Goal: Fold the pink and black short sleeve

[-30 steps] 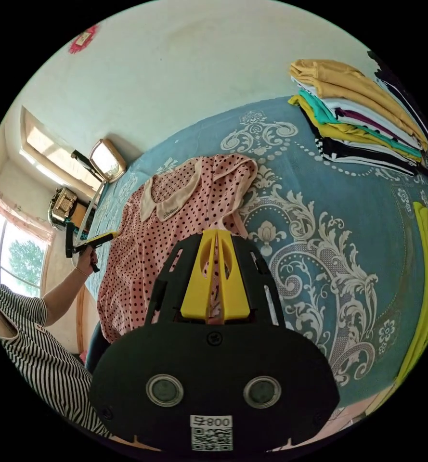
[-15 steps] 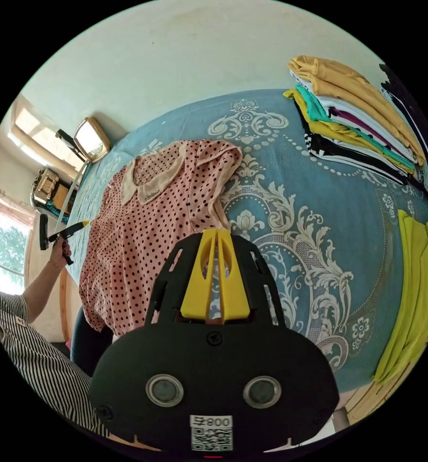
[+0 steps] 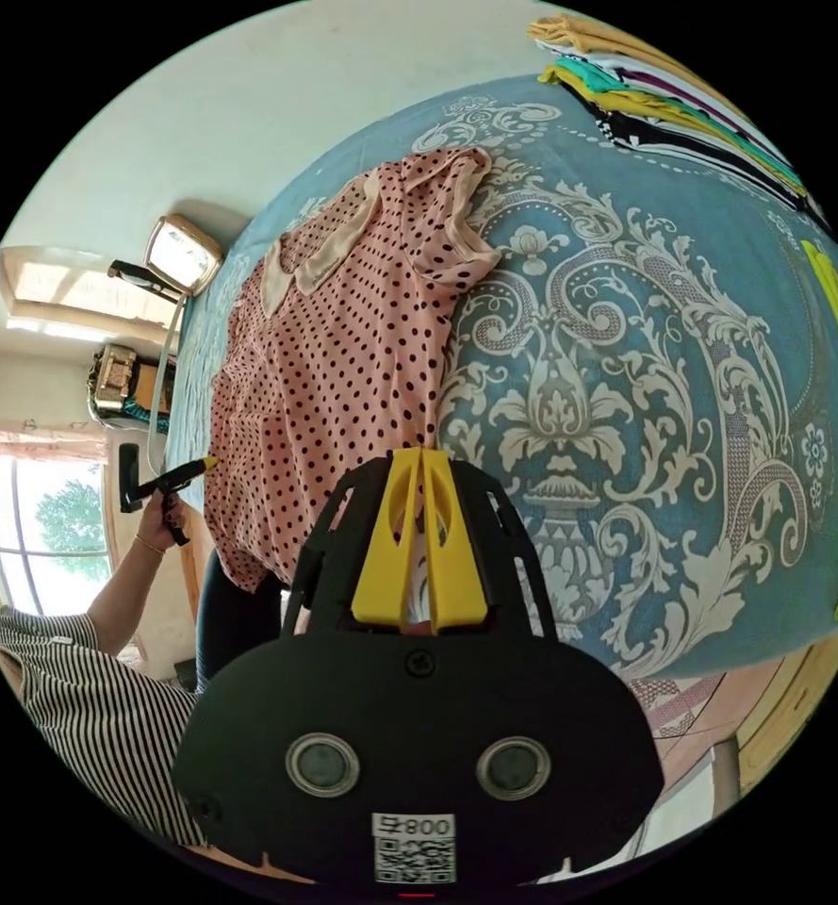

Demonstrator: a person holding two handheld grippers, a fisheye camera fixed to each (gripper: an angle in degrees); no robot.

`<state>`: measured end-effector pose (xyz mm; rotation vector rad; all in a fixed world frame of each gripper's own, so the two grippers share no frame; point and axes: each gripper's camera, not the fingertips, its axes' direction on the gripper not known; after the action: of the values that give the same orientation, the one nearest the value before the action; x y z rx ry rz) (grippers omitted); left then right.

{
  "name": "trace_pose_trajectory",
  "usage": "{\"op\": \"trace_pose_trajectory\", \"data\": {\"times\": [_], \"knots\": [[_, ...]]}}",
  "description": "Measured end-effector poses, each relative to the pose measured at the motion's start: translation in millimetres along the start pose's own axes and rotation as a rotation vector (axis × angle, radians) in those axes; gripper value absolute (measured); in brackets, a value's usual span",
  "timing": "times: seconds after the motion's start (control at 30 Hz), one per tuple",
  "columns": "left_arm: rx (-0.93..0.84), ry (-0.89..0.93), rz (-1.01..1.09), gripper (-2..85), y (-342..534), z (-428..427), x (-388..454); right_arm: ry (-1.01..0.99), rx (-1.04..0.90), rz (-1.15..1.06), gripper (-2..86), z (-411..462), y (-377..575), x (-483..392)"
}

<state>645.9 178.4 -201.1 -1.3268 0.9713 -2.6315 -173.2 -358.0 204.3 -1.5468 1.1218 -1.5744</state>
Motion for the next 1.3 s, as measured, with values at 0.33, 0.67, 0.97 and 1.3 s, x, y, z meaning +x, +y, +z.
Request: {"op": "trace_pose_trajectory", "data": {"times": [0.33,0.67,0.97,1.3], "knots": [[0.101,0.1,-0.139,1.1,46.7,-19.0,-69.6,-0.045,-0.002,0.075,0.3,-42.0,-2.1,41.5],[0.045,0.22,-0.121,7.6,133.4,-10.6,-69.2,-0.174,0.006,0.113,4.9,-66.7,62.0,47.0],[-0.074,0.232,-0.182,8.4,169.1,19.7,-70.3,-0.111,-0.165,0.095,7.8,-26.6,108.7,26.0],[-0.126,0.126,-0.16,1.1,159.0,7.0,-36.0,-0.049,-0.273,0.053,1.5,-10.2,80.2,6.6]]}}
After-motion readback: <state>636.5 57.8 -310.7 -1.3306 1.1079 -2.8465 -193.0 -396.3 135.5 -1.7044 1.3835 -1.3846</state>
